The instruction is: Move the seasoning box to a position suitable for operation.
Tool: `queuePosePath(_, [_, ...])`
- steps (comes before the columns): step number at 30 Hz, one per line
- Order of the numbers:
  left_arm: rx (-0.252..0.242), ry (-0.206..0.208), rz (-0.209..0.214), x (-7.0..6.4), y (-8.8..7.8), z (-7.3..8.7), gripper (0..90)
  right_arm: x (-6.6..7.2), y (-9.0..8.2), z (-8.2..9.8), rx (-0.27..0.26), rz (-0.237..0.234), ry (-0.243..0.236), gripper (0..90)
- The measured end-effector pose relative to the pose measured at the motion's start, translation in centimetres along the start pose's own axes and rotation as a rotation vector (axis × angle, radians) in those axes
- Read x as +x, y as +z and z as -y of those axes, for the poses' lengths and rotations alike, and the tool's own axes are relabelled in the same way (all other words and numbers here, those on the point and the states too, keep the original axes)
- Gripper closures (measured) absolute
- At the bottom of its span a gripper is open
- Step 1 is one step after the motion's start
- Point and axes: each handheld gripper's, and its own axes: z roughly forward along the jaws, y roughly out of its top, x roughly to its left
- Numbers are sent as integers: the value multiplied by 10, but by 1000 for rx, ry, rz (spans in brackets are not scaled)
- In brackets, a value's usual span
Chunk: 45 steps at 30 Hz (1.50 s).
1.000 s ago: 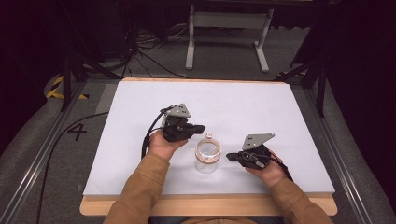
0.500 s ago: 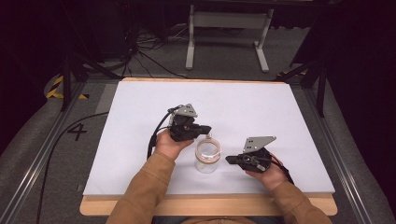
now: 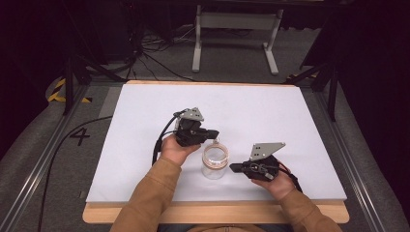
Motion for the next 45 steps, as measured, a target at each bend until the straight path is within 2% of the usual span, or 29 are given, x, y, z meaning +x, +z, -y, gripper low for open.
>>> queuePosePath(8, [-10, -11, 1, 1, 1, 1, 900, 10, 2, -7, -22, -32, -16, 893])
queuePosePath(19, [-22, -17, 5, 2, 2, 2, 900, 13, 4, -11, -47, -54, -9, 894])
queuePosePath(28, [-14, -26, 6, 2, 2, 2, 900, 12, 4, -12, -63, -64, 18, 894])
queuePosePath(39, [-24, -31, 9, 3, 3, 3, 900, 10, 3, -13, -129, -77, 58, 895])
queuePosePath(42, [-25, -34, 11, 3, 3, 3, 900, 7, 2, -12, -154, -84, 85, 895])
queuePosePath(45, [-17, -27, -1, 2, 2, 2, 899, 6, 2, -12, -160, -84, 90, 895])
